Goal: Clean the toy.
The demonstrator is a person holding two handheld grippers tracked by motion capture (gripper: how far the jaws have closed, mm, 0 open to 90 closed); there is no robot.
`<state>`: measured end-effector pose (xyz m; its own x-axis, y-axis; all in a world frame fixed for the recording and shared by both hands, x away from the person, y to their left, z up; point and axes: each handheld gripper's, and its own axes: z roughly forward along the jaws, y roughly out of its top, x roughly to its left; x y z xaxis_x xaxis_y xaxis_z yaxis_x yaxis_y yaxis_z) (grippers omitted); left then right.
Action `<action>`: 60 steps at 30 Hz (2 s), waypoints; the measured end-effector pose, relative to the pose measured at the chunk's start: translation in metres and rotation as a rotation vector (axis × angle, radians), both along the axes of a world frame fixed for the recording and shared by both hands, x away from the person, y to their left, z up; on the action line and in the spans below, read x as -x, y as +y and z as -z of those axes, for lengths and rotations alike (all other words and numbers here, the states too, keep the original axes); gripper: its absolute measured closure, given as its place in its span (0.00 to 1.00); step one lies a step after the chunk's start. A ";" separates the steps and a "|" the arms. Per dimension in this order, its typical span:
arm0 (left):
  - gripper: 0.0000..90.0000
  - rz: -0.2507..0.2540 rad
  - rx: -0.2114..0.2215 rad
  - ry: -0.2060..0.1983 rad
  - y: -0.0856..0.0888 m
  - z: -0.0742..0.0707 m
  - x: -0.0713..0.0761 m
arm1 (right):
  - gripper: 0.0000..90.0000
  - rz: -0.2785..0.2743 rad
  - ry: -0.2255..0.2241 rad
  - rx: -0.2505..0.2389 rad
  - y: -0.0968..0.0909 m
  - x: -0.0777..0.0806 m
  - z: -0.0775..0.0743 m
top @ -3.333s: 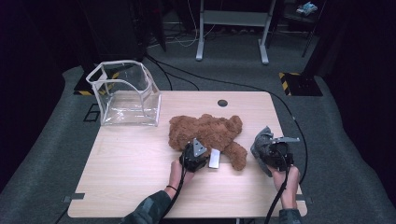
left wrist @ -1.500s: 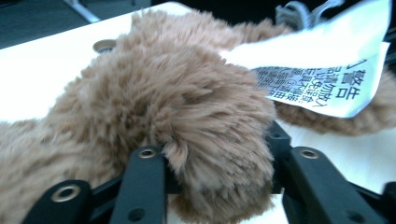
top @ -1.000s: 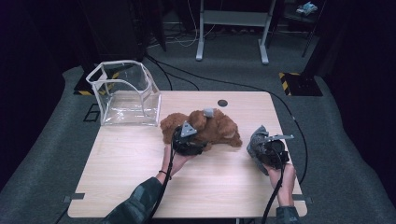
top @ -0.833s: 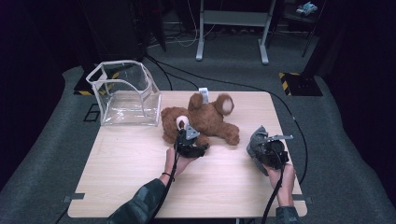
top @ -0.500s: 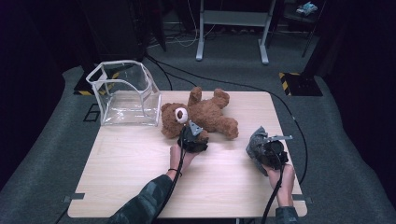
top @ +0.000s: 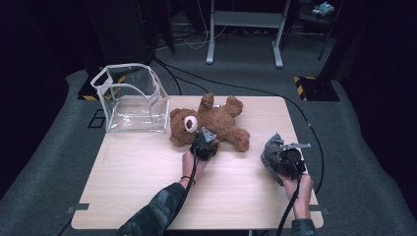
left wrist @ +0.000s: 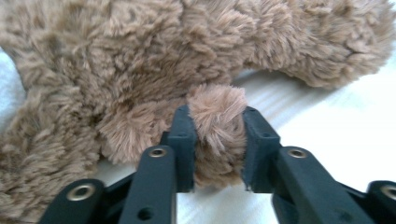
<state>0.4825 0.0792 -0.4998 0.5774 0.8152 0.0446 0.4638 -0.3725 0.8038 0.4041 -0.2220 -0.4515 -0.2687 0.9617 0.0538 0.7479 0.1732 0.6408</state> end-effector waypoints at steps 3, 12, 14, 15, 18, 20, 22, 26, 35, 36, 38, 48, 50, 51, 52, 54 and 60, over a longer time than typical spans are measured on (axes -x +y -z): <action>0.82 0.039 0.023 -0.001 0.008 0.001 0.005 | 0.78 0.000 0.001 -0.004 -0.001 0.001 -0.001; 0.84 0.143 0.085 -0.024 0.029 -0.001 0.030 | 0.78 0.002 0.002 -0.003 0.002 0.002 -0.002; 0.84 0.153 0.099 -0.026 0.033 0.000 0.035 | 0.78 0.001 0.002 0.000 0.002 0.002 -0.002; 0.82 0.150 0.096 -0.026 0.034 -0.001 0.037 | 0.78 0.002 0.003 -0.001 0.002 0.002 -0.002; 0.64 0.126 0.106 -0.044 0.036 -0.007 0.043 | 0.78 -0.003 0.002 0.000 0.004 0.001 -0.001; 0.54 0.094 0.105 -0.087 0.039 -0.016 0.049 | 0.78 -0.007 -0.002 0.000 0.004 0.000 -0.002; 0.47 0.062 0.101 -0.130 0.042 -0.025 0.053 | 0.78 -0.005 0.000 0.000 0.005 0.000 -0.002; 0.35 -0.043 0.071 -0.200 0.052 -0.044 0.052 | 0.78 -0.012 -0.008 0.003 0.007 -0.001 -0.003; 0.22 -0.230 -0.026 -0.132 0.058 -0.045 0.011 | 0.78 -0.014 -0.009 -0.006 0.011 -0.003 -0.006; 0.21 -0.227 -0.040 -0.120 0.058 -0.040 0.008 | 0.78 -0.012 -0.006 -0.005 0.011 -0.003 -0.007; 0.23 -0.225 -0.059 -0.106 0.058 -0.035 0.004 | 0.78 -0.015 -0.011 -0.002 0.011 -0.003 -0.008; 0.53 -0.144 -0.022 -0.118 0.065 -0.023 0.004 | 0.78 -0.010 -0.012 -0.007 0.008 -0.002 -0.009; 0.55 -0.116 -0.005 -0.114 0.068 -0.024 0.006 | 0.78 -0.010 -0.016 -0.006 0.008 -0.002 -0.011; 0.55 -0.096 0.004 -0.119 0.070 -0.024 0.006 | 0.78 -0.006 -0.011 -0.009 0.009 -0.002 -0.012; 0.56 -0.086 0.013 -0.121 0.071 -0.023 0.007 | 0.78 -0.001 -0.013 -0.006 0.009 -0.002 -0.013; 0.56 -0.049 0.034 -0.122 0.075 -0.022 0.009 | 0.78 -0.014 -0.028 0.002 0.010 -0.004 -0.016; 0.56 0.027 0.110 -0.088 0.084 -0.021 0.010 | 0.78 -0.018 -0.039 0.007 0.016 -0.006 -0.024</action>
<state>0.4721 0.1634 -0.4787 0.5972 0.8021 0.0071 0.3806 -0.2910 0.8778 0.4099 -0.2063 -0.4274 -0.2881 0.9569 0.0359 0.7191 0.1914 0.6680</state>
